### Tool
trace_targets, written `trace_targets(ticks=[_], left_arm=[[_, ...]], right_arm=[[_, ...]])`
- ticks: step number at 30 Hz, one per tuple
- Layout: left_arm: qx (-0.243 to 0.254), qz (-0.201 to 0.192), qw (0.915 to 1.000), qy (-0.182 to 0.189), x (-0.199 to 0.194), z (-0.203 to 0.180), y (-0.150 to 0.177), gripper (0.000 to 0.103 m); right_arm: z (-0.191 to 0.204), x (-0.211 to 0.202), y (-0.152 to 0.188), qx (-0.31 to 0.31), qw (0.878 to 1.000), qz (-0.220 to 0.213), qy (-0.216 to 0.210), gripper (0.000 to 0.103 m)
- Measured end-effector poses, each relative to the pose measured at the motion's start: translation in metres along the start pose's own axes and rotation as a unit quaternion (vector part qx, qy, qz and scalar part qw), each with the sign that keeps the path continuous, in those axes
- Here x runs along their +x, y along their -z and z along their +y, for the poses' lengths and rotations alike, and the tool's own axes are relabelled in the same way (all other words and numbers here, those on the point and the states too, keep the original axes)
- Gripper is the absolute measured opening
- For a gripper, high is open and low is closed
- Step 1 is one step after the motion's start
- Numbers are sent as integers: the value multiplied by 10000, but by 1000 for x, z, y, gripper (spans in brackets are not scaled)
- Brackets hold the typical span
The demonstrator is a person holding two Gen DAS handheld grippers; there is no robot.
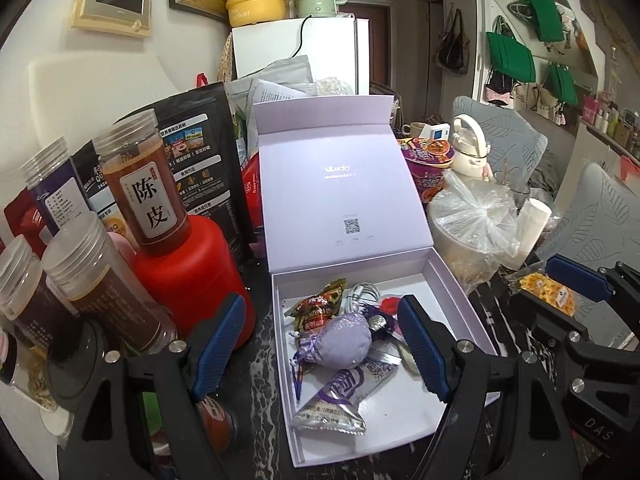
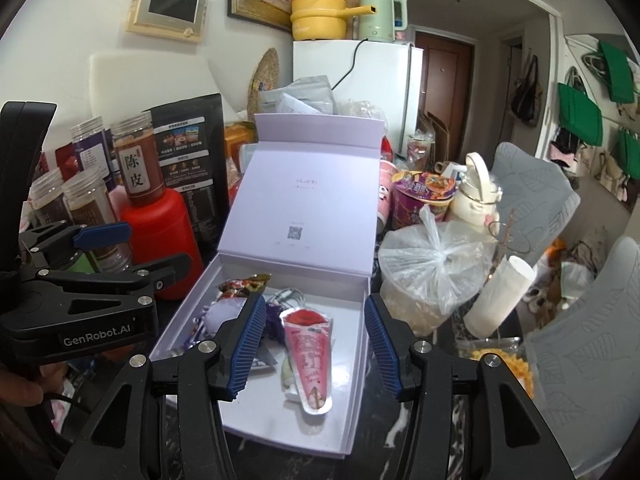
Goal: Organize soft objects
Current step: 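Withdraw both open tools from the box toward the red fuzzy sock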
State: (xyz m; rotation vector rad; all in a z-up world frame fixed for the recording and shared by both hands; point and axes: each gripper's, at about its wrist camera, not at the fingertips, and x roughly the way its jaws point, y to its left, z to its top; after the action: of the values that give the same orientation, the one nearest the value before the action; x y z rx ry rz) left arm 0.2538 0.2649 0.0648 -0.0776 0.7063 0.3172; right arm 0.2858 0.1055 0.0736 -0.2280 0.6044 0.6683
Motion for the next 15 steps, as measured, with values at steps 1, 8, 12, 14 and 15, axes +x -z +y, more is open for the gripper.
trace_targets(ticks=[1,8,12,14,15], left_arm=[[-1,-7,10000,16,-2,-1,1,78],[85,-93,9999,51,-32,-13,15,78],[34,-111,9999,87,-49,-15,26,78],[4,-126,9999,114,-60,-15,32,78],[-1,-138,9998,118,-64,-16,34,78]], right_arm=[[0,-4,2,12,10000,-15,-2,51],[1,-36,18,90,9999,-104,54,53],[4,-57,29,158,9997,-175,54,57],[7,-69,36,172,9996,-213,82,61],[9,-75,39,163,9996,-230,94,61]])
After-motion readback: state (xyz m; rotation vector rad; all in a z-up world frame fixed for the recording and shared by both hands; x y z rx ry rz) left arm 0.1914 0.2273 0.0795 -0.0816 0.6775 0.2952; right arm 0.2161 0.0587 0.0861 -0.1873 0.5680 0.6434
